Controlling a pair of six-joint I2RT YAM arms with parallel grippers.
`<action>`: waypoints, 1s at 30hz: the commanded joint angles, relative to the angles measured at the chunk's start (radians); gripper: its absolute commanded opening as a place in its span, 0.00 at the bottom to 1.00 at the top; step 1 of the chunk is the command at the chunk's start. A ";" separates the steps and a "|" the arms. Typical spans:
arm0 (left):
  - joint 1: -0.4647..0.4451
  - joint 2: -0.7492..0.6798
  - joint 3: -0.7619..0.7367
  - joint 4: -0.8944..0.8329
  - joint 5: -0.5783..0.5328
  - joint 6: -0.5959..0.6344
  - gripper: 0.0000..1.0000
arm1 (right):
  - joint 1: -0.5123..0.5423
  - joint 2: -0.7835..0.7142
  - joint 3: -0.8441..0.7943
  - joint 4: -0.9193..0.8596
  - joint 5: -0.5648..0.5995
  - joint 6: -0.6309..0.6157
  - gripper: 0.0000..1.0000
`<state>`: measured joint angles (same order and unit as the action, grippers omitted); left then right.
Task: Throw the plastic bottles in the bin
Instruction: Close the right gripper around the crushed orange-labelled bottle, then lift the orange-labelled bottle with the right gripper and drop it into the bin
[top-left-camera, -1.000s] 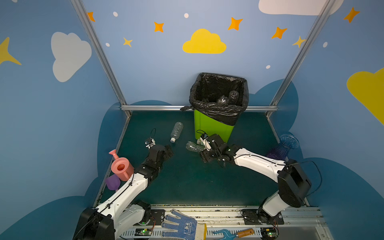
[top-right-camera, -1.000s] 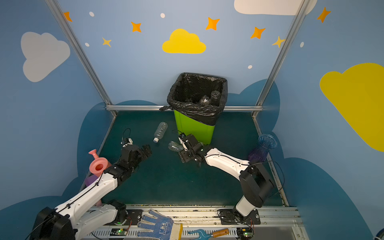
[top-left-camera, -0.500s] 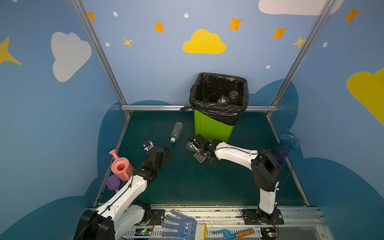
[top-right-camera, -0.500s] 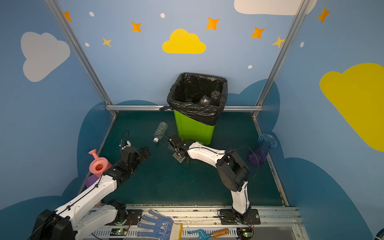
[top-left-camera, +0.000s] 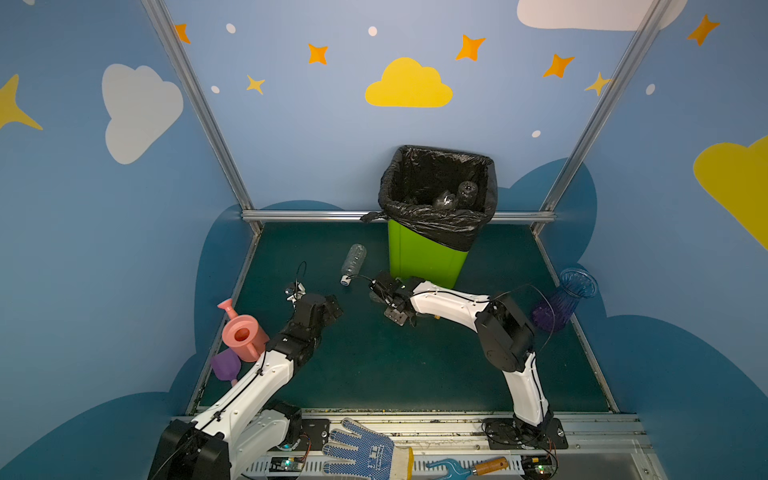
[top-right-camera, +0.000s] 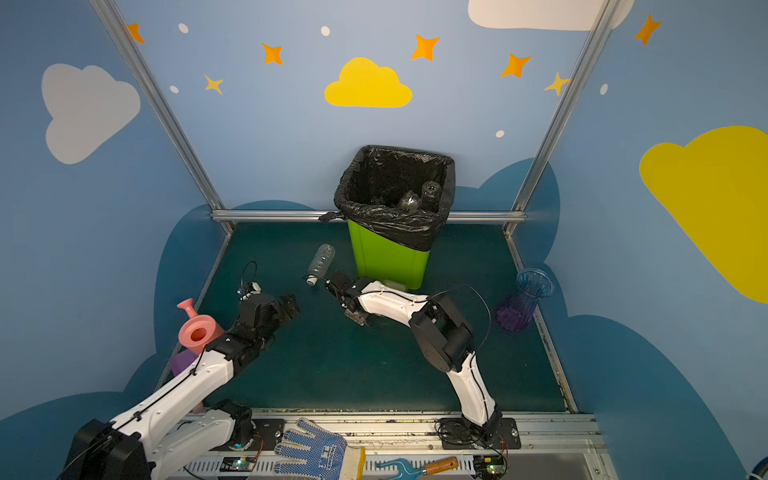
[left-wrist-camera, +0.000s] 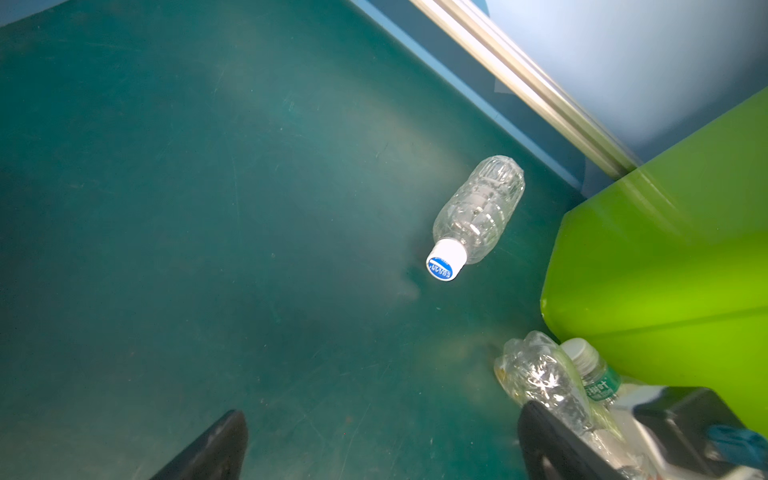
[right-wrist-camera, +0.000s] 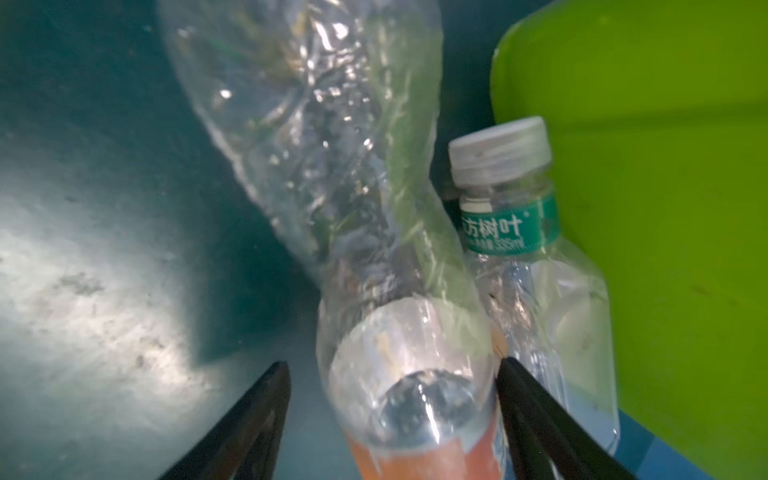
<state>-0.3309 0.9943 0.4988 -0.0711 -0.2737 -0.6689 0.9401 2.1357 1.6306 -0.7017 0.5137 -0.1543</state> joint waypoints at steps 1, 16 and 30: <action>0.007 -0.010 -0.009 -0.013 0.002 -0.004 1.00 | 0.008 0.042 0.040 -0.071 0.014 -0.010 0.78; 0.015 -0.034 -0.022 -0.024 0.002 -0.007 1.00 | 0.026 0.050 0.058 -0.095 -0.054 0.005 0.52; 0.026 -0.015 -0.028 -0.010 -0.004 -0.011 1.00 | 0.020 -0.312 0.029 -0.001 -0.114 0.017 0.43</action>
<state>-0.3119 0.9733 0.4767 -0.0727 -0.2710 -0.6716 0.9531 1.9842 1.6505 -0.7547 0.4061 -0.1429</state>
